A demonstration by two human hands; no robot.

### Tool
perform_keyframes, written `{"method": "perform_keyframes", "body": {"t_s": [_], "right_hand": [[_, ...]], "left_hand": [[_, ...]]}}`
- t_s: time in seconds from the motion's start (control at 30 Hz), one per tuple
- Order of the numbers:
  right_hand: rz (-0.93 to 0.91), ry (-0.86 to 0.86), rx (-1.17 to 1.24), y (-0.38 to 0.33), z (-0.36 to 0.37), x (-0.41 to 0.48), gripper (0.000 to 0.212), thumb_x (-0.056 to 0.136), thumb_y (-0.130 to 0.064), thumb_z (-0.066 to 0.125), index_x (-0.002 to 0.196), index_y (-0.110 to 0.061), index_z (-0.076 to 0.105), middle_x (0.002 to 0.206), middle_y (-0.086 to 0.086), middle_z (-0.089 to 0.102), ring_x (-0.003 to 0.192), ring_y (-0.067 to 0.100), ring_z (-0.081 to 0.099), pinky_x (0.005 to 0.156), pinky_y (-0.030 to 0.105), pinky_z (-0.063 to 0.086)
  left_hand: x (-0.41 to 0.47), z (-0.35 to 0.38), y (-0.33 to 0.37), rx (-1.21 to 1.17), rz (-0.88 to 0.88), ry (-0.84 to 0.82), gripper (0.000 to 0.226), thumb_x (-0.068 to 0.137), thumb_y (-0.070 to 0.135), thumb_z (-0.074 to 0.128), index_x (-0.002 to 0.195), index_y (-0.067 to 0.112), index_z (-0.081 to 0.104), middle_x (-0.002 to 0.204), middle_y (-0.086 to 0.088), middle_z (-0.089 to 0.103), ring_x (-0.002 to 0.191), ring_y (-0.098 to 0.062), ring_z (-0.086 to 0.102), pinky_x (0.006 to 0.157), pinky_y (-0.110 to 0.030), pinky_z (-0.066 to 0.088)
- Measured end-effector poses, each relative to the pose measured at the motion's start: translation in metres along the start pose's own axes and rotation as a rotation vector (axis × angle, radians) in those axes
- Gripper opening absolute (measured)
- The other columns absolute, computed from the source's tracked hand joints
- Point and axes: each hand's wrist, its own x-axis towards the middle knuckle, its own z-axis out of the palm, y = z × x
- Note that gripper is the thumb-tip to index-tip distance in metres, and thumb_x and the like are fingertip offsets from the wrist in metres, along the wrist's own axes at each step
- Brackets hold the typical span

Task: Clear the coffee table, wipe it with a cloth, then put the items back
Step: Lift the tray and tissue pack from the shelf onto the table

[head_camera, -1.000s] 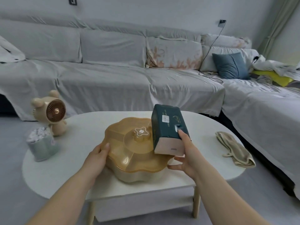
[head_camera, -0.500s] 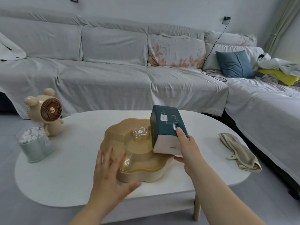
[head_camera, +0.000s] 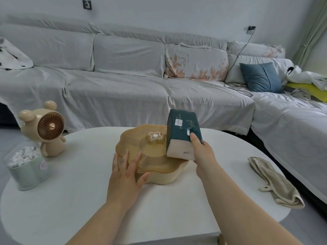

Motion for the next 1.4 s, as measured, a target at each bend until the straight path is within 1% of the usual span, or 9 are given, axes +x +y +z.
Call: {"method": "perform_keyframes", "body": {"t_s": [0.07, 0.17, 0.43, 0.53, 0.67, 0.77, 0.9, 1.03, 1.4], "right_hand": [[-0.038, 0.024, 0.047, 0.004, 0.001, 0.007, 0.025, 0.087, -0.031, 0.052, 0.107, -0.016, 0.049, 0.085, -0.001, 0.058, 0.072, 0.008, 0.053, 0.055, 0.021, 0.041], [-0.060, 0.073, 0.087, 0.009, 0.002, 0.014, 0.016, 0.088, -0.030, 0.050, 0.100, -0.019, 0.046, 0.078, -0.008, 0.054, 0.071, 0.006, 0.052, 0.053, 0.020, 0.039], [-0.084, 0.220, 0.265, -0.012, -0.034, 0.050, 0.020, 0.089, -0.026, 0.049, 0.107, -0.017, 0.050, 0.093, 0.007, 0.058, 0.076, 0.018, 0.056, 0.059, 0.026, 0.045], [-0.028, 0.253, 0.130, -0.013, -0.059, 0.067, 0.017, 0.089, -0.030, 0.048, 0.102, -0.020, 0.049, 0.078, 0.001, 0.055, 0.064, 0.013, 0.051, 0.053, 0.027, 0.043], [0.021, 0.236, -0.087, 0.007, -0.076, 0.078, 0.036, 0.089, -0.033, 0.046, 0.117, -0.009, 0.048, 0.105, 0.011, 0.056, 0.082, 0.024, 0.054, 0.065, 0.031, 0.044], [-0.020, 0.233, -0.250, 0.019, -0.082, 0.080, 0.053, 0.088, -0.037, 0.046, 0.133, -0.011, 0.033, 0.133, 0.010, 0.047, 0.114, 0.029, 0.047, 0.089, 0.036, 0.041], [-0.274, 0.403, -0.383, 0.031, -0.083, 0.056, 0.078, 0.080, -0.038, 0.058, 0.142, -0.023, 0.013, 0.152, 0.005, 0.021, 0.139, 0.025, 0.019, 0.113, 0.046, 0.020], [-0.313, 0.197, -0.541, 0.046, -0.069, 0.041, 0.079, 0.079, -0.026, 0.065, 0.141, -0.024, 0.016, 0.153, 0.005, 0.007, 0.139, 0.022, 0.013, 0.110, 0.033, 0.019], [-0.308, 0.210, -0.598, 0.046, -0.044, 0.065, 0.078, 0.081, -0.029, 0.061, 0.142, -0.026, 0.012, 0.154, 0.009, -0.002, 0.137, 0.031, 0.015, 0.111, 0.038, 0.019]], "left_hand": [[0.000, 0.000, 0.003, 0.032, 0.025, 0.057, 0.105, 0.054, 0.087, -0.006, 0.139, 0.032, 0.021, 0.155, -0.004, 0.005, 0.142, -0.025, -0.002, 0.112, -0.038, 0.020], [-0.003, 0.000, 0.009, 0.133, 0.141, 0.100, 0.097, 0.071, 0.075, -0.003, 0.130, 0.015, 0.045, 0.143, -0.023, 0.035, 0.131, -0.041, 0.034, 0.098, -0.048, 0.039], [-0.002, 0.005, 0.006, 0.134, 0.077, 0.075, 0.118, 0.046, 0.082, -0.026, 0.140, 0.027, 0.019, 0.155, -0.005, 0.012, 0.143, -0.019, 0.001, 0.113, -0.029, 0.008], [-0.001, 0.007, 0.004, 0.123, 0.077, 0.056, 0.111, 0.049, 0.085, -0.016, 0.140, 0.030, 0.015, 0.155, -0.003, 0.007, 0.142, -0.015, -0.005, 0.111, -0.025, 0.003], [0.002, 0.012, -0.002, 0.062, 0.095, 0.056, 0.068, 0.082, 0.055, 0.041, 0.138, 0.038, 0.005, 0.156, 0.000, 0.000, 0.130, 0.001, -0.018, 0.110, -0.023, -0.001], [0.001, 0.012, -0.002, 0.009, 0.107, 0.072, 0.075, 0.081, 0.045, 0.052, 0.127, 0.046, -0.007, 0.155, 0.000, -0.005, 0.131, 0.002, -0.017, 0.110, -0.023, -0.002], [0.001, 0.009, -0.002, -0.203, -0.062, 0.188, 0.100, 0.069, 0.037, 0.070, 0.142, 0.028, 0.002, 0.155, -0.004, 0.004, 0.141, -0.018, 0.003, 0.113, -0.036, 0.011], [0.004, 0.008, -0.004, -0.266, -0.142, 0.124, 0.100, 0.069, 0.040, 0.070, 0.143, 0.025, 0.004, 0.155, 0.001, 0.005, 0.140, -0.017, 0.015, 0.109, -0.038, 0.025], [0.025, 0.021, 0.006, -0.020, -0.127, 0.048, 0.091, 0.074, 0.053, 0.057, 0.142, 0.024, 0.003, 0.156, -0.005, 0.000, 0.131, -0.031, 0.034, 0.098, -0.040, 0.036]]}}
